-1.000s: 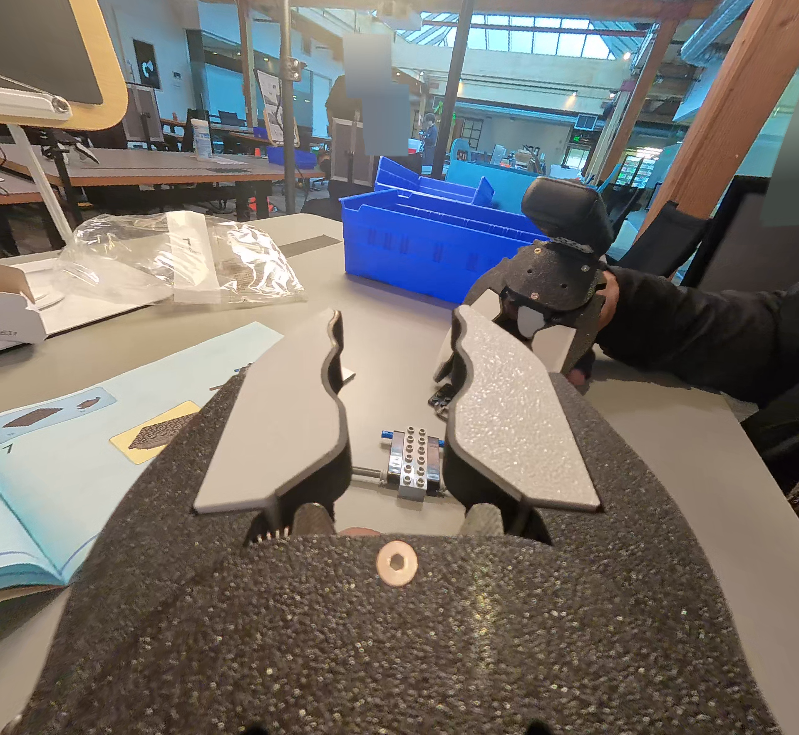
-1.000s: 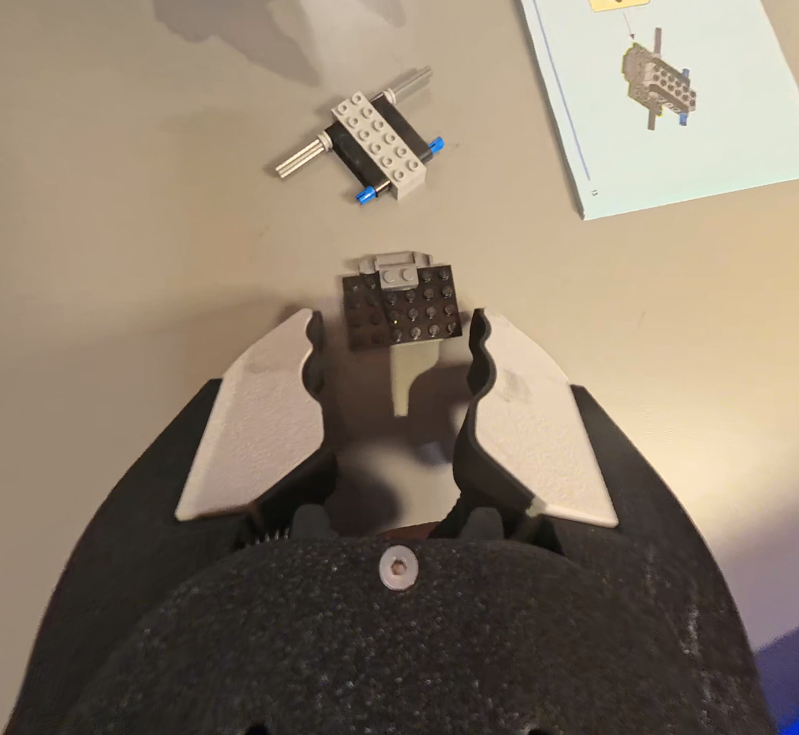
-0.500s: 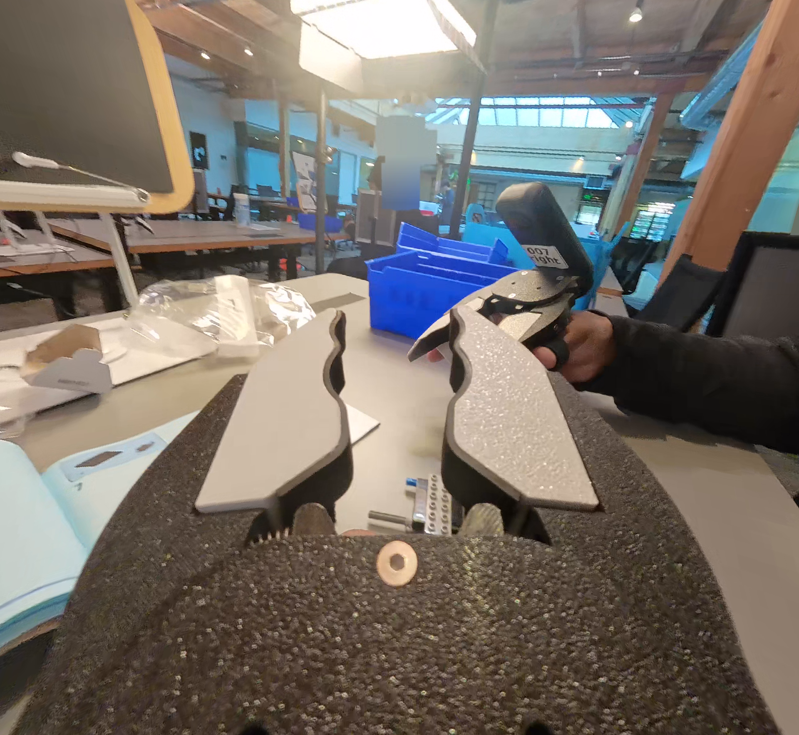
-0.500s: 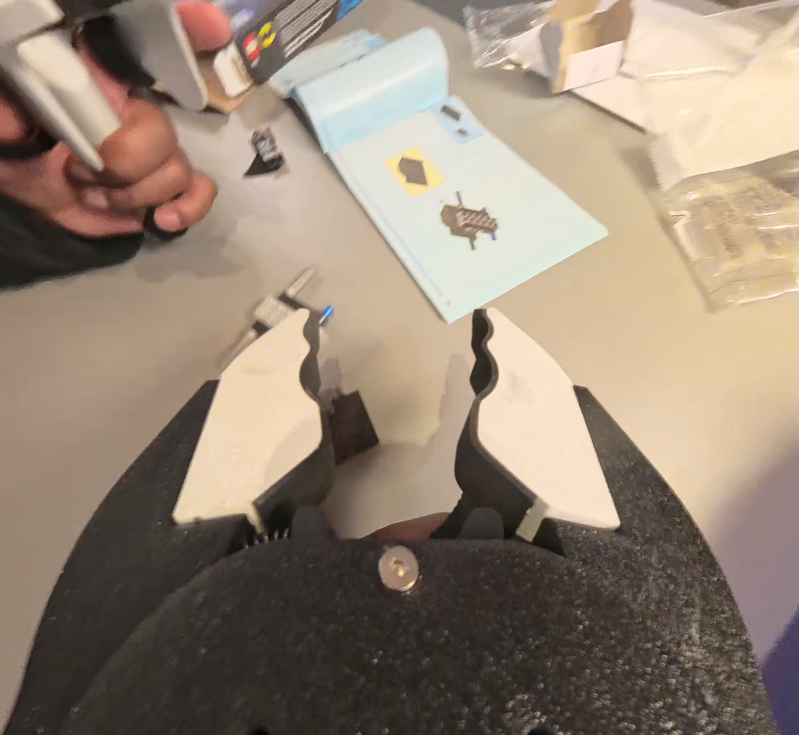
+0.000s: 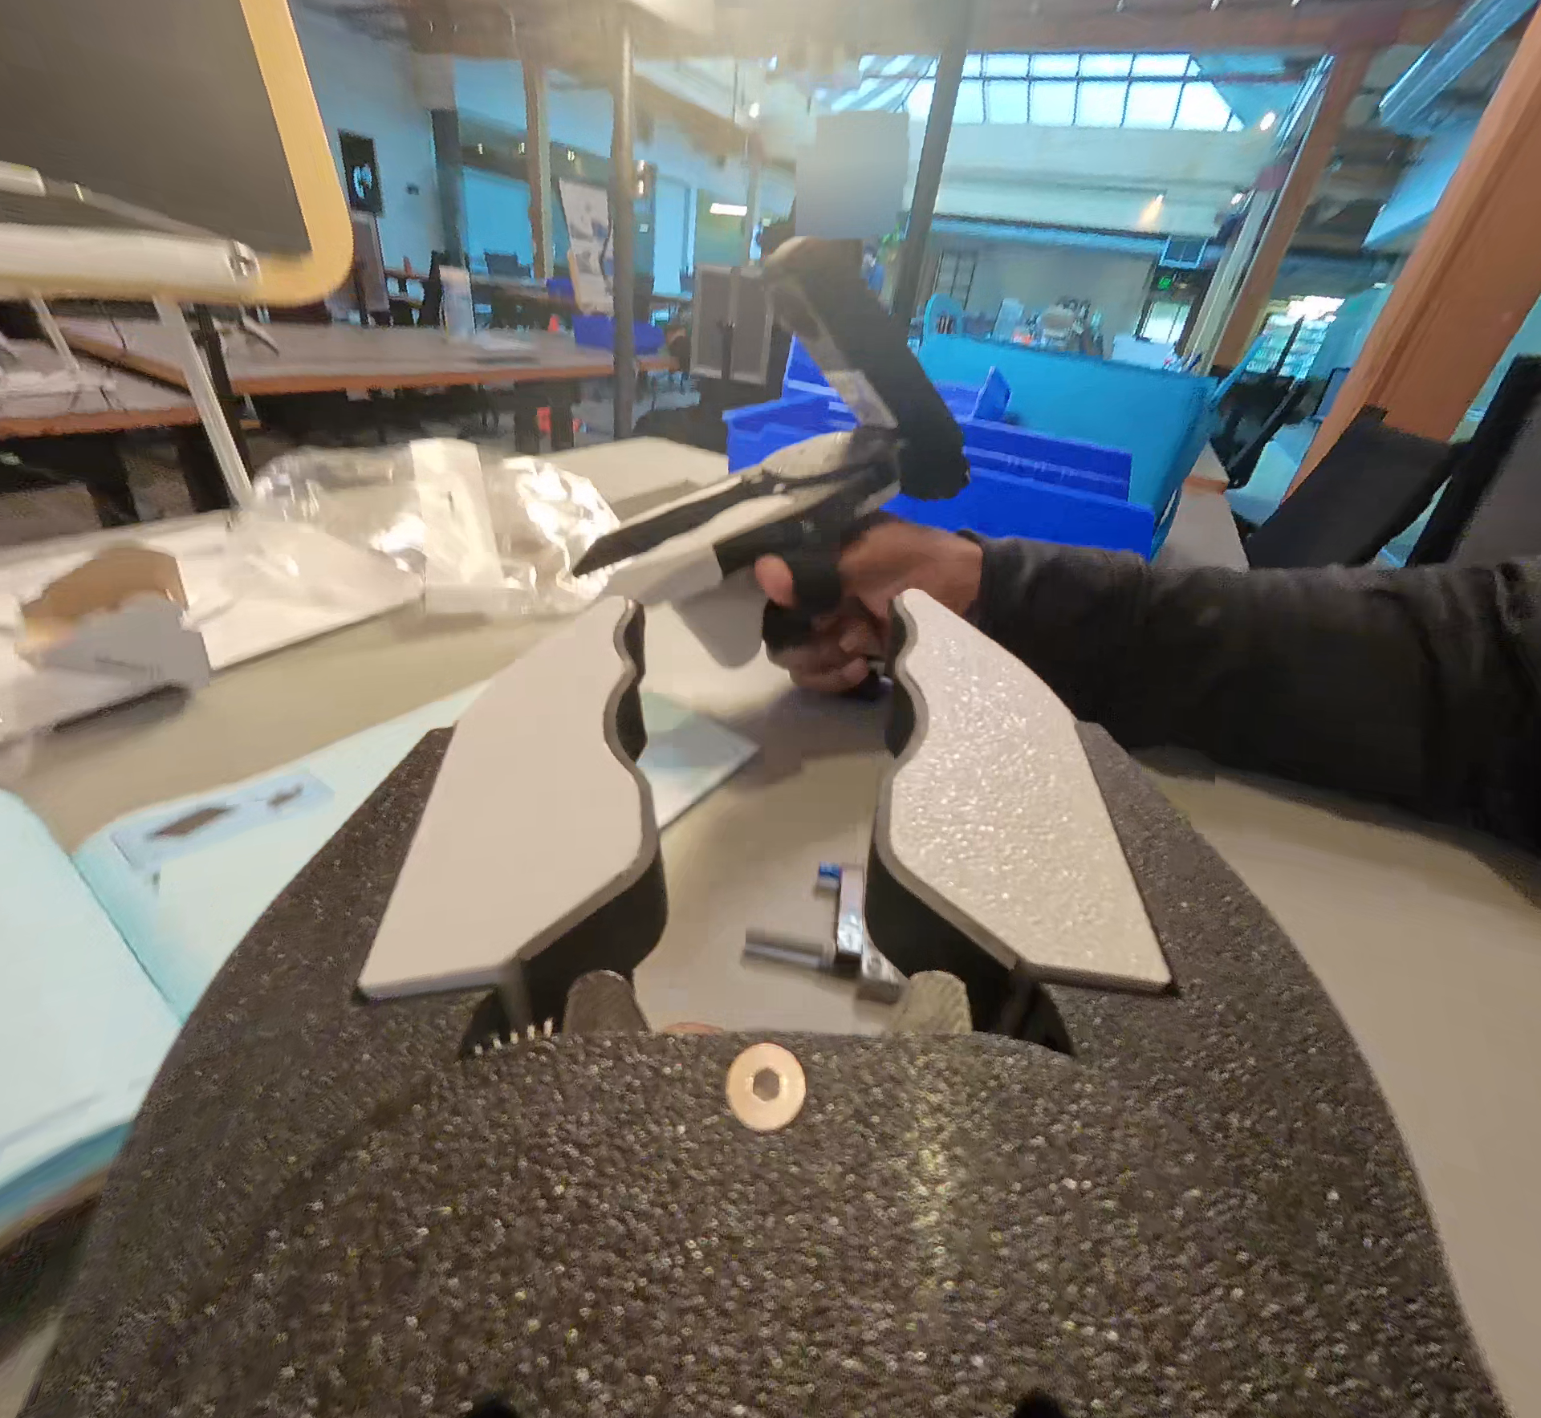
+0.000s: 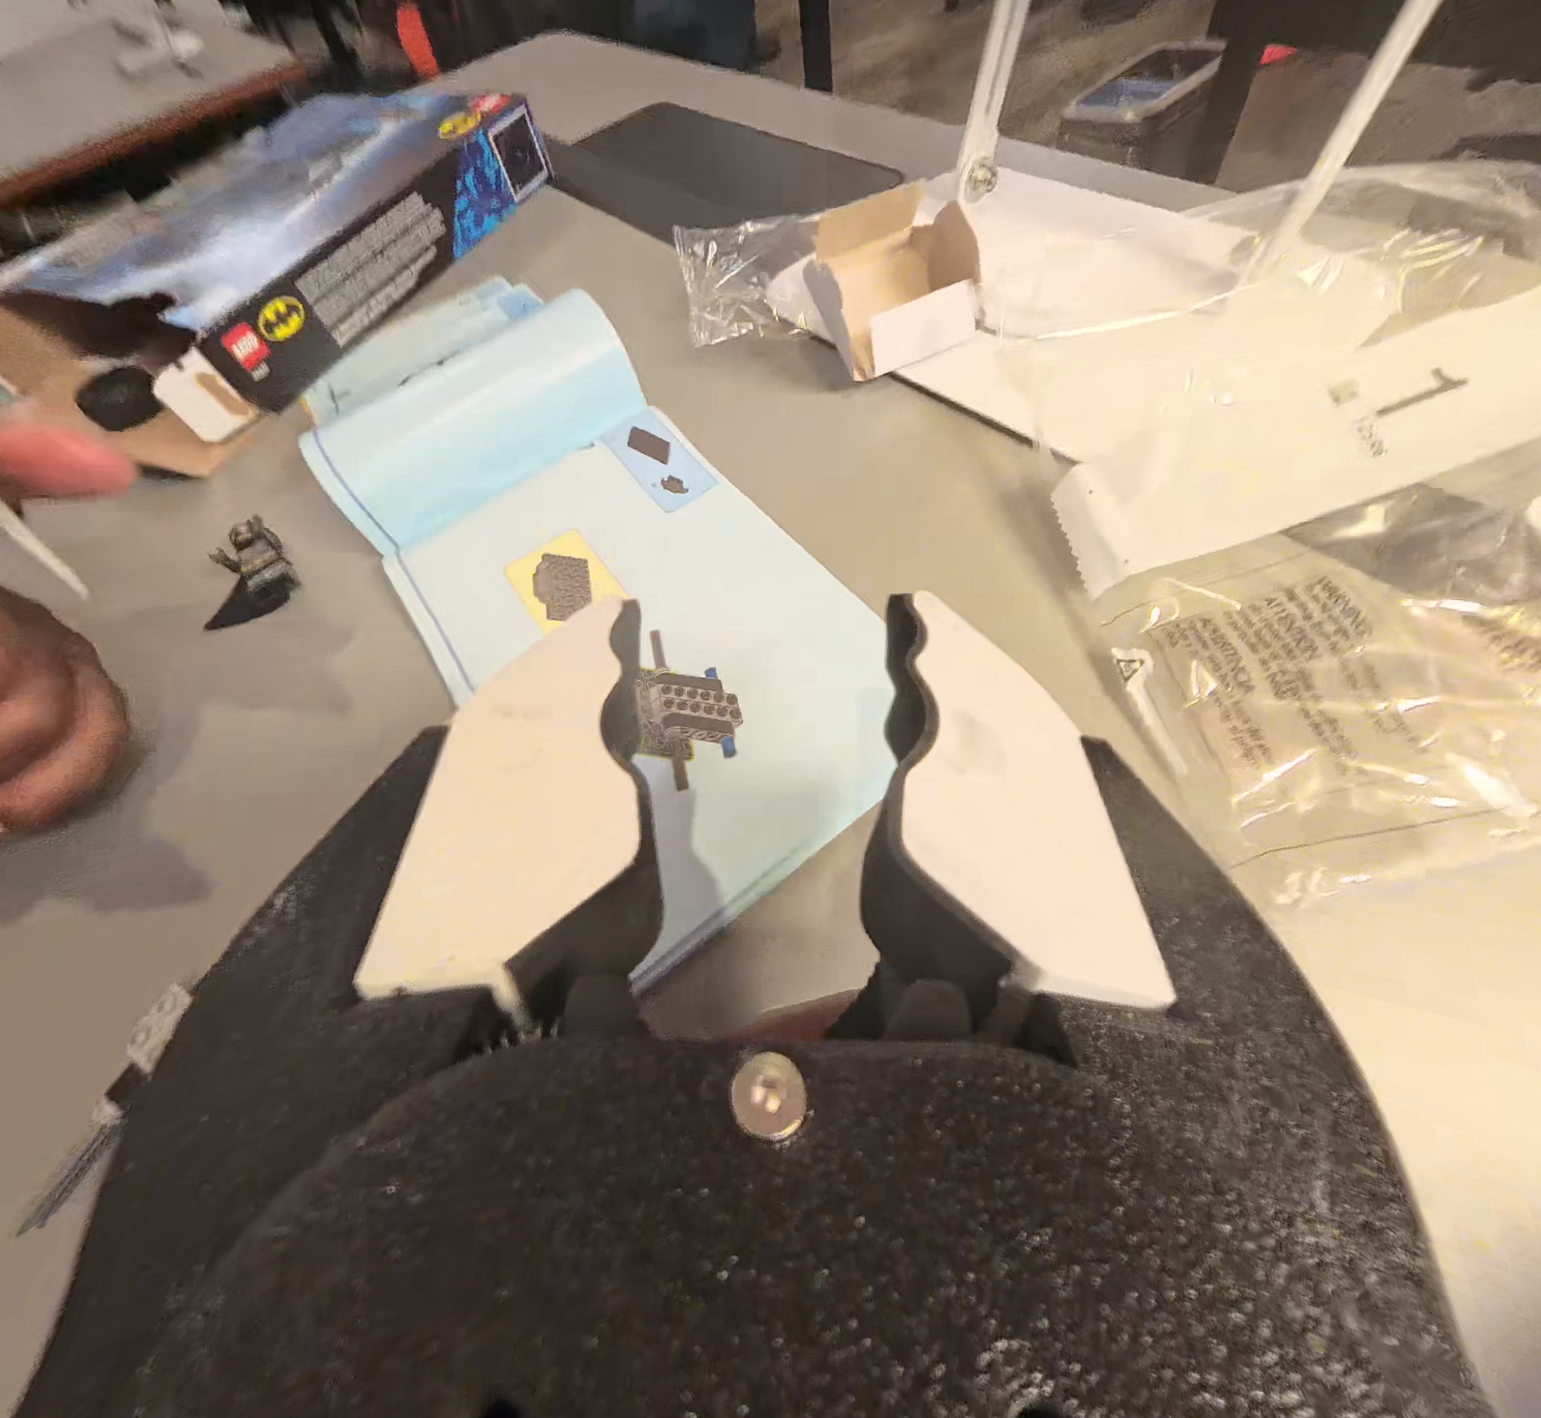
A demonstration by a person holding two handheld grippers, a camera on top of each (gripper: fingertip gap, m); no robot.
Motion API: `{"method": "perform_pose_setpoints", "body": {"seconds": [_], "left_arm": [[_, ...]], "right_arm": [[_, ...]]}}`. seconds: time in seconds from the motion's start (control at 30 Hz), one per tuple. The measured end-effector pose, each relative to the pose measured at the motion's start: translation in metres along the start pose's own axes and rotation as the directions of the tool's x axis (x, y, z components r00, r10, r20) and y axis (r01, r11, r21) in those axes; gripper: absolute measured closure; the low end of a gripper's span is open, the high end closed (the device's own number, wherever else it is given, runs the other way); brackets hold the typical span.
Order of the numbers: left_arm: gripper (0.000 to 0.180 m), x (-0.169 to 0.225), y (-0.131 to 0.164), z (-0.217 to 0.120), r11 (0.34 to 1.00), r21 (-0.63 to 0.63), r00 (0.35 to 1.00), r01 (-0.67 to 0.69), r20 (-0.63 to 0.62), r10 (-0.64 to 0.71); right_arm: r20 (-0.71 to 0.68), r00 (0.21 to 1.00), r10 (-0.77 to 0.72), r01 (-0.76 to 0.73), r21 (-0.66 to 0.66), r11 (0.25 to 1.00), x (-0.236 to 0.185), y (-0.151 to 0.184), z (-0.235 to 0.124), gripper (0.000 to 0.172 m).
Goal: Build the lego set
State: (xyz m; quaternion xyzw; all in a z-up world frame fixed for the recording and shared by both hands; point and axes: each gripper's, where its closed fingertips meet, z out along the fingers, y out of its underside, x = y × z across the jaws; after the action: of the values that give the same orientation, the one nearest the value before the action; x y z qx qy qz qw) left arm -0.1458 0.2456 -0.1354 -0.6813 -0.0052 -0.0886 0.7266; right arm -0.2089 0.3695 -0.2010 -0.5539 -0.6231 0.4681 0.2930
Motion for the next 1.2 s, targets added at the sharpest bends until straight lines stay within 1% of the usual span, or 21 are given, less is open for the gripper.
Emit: {"method": "perform_pose_setpoints", "body": {"seconds": [0.03, 0.07, 0.1, 0.23, 0.37, 0.5, 0.57, 0.67, 0.73, 0.83, 0.97, 1.1, 1.2], "left_arm": [[0.124, 0.002, 0.005, 0.0, 1.0, -0.013, 1.0, 0.022, -0.005, -0.022], [0.125, 0.006, 0.003, 0.0, 0.999, -0.01, 0.999, 0.04, -0.026, -0.04], [0.124, 0.008, 0.001, 0.001, 0.999, -0.006, 0.998, 0.043, -0.035, -0.043], [0.124, 0.01, 0.01, 0.007, 0.999, -0.054, 1.0, -0.006, -0.021, 0.004], [0.126, 0.01, 0.011, 0.007, 0.996, -0.065, 0.996, -0.069, 0.043, 0.072], [0.127, 0.002, 0.016, 0.008, 0.973, -0.138, 0.974, -0.185, 0.108, 0.2], [0.126, -0.003, 0.021, 0.009, 0.959, -0.195, 0.967, -0.207, 0.11, 0.231], [0.126, -0.012, 0.027, 0.012, 0.94, -0.273, 0.965, -0.203, 0.106, 0.239], [0.127, -0.013, 0.03, 0.013, 0.936, -0.3, 0.972, -0.184, 0.086, 0.219], [0.127, -0.007, 0.043, 0.012, 0.918, -0.366, 0.983, -0.155, 0.034, 0.18], [0.126, 0.017, 0.065, 0.005, 0.869, -0.467, 0.986, -0.166, -0.083, 0.143], [0.126, 0.04, 0.081, 0.002, 0.819, -0.537, 0.975, -0.202, -0.189, 0.117], [0.126, 0.05, 0.097, -0.001, 0.769, -0.598, 0.968, -0.225, -0.23, 0.104]], "right_arm": [[0.031, 0.999, 0.019, -0.019, 0.002, 1.0, -0.003, 0.001, -0.001, 0.117], [0.062, 0.998, 0.022, -0.023, 0.004, 1.0, -0.007, 0.001, -0.003, 0.113], [0.073, 0.997, 0.033, -0.033, 0.003, 0.999, -0.007, 0.002, -0.004, 0.114], [0.065, 0.992, 0.105, -0.107, 0.026, 0.994, 0.001, 0.001, -0.007, 0.113], [0.031, 0.995, 0.093, -0.095, 0.045, 0.994, 0.003, -0.001, -0.009, 0.114], [0.024, 0.998, 0.061, -0.062, 0.034, 0.997, -0.002, 0.001, -0.009, 0.115], [0.025, 0.997, 0.067, -0.068, 0.027, 0.997, -0.004, 0.002, -0.009, 0.115], [0.021, 0.997, 0.077, -0.078, 0.026, 0.997, -0.005, 0.004, -0.011, 0.115], [0.022, 0.995, 0.093, -0.093, 0.035, 0.995, -0.005, 0.004, -0.015, 0.115], [0.041, 0.992, 0.119, -0.121, 0.044, 0.992, -0.005, 0.005, -0.018, 0.116], [0.084, 0.985, 0.148, -0.149, -0.003, 0.989, -0.007, 0.009, -0.012, 0.117], [0.122, 0.977, 0.177, -0.173, -0.042, 0.984, -0.009, 0.013, -0.008, 0.117], [0.141, 0.971, 0.193, -0.186, -0.061, 0.981, -0.01, 0.014, -0.006, 0.117]]}}
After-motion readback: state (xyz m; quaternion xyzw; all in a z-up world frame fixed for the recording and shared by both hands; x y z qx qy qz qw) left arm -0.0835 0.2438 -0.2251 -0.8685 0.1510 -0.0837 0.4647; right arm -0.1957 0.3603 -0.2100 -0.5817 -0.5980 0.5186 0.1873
